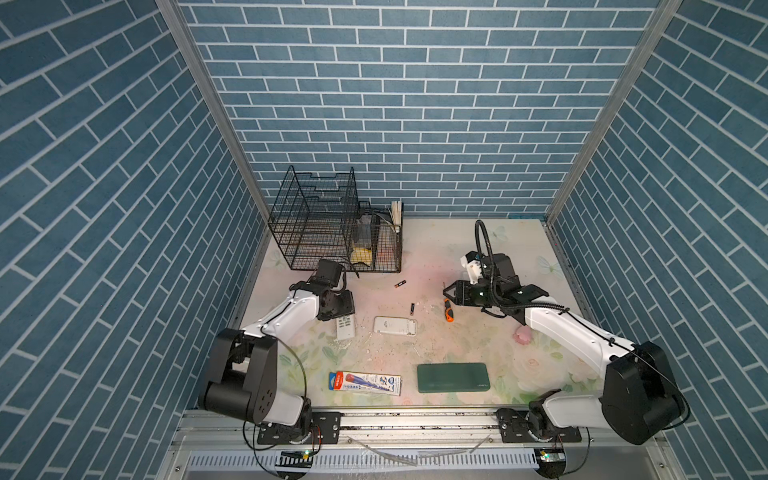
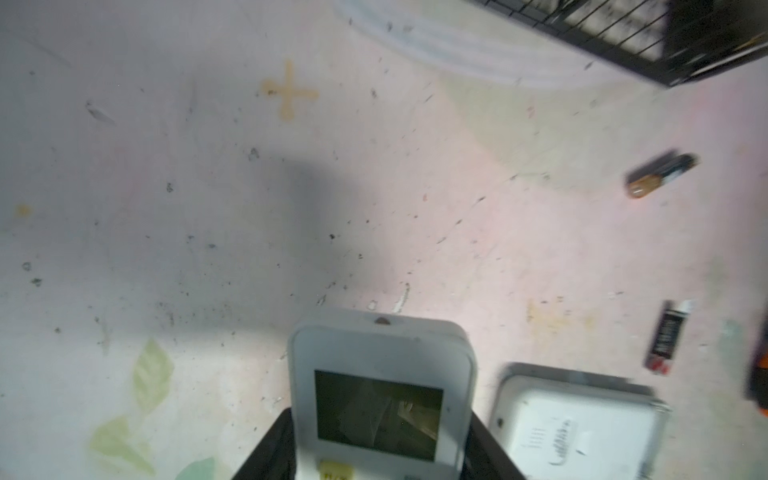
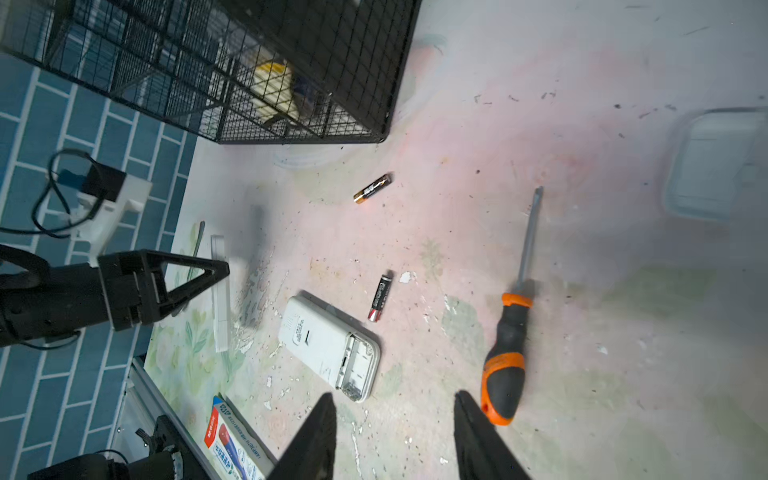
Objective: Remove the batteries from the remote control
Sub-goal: 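Lift the display remote with the left gripper and grasp its end with the right gripper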
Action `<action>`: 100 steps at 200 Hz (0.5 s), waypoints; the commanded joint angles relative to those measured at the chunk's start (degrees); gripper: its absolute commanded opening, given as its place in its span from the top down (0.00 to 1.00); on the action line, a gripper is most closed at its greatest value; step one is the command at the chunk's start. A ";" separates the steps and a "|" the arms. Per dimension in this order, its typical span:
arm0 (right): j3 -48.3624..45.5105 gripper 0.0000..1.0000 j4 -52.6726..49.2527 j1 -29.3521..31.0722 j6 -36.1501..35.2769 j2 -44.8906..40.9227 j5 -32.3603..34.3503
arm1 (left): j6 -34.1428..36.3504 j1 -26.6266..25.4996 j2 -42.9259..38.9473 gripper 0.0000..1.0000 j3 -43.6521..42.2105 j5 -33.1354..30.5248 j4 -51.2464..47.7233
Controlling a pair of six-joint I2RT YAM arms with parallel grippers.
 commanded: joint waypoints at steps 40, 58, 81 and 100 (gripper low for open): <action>2.09 0.53 7.14 8.37 2.29 3.48 2.58 | -11.45 -1.39 -7.12 0.67 -3.16 6.53 8.26; 3.83 0.53 7.51 10.87 0.92 4.87 3.21 | -14.90 -2.73 -8.16 0.67 -3.93 7.37 11.19; 5.29 0.50 9.54 13.25 0.38 6.55 3.48 | -18.59 -4.45 -8.75 0.68 -4.43 8.11 14.80; 6.54 0.48 11.04 14.52 0.91 8.33 2.69 | -20.98 -5.87 -8.45 0.69 -4.49 8.55 17.48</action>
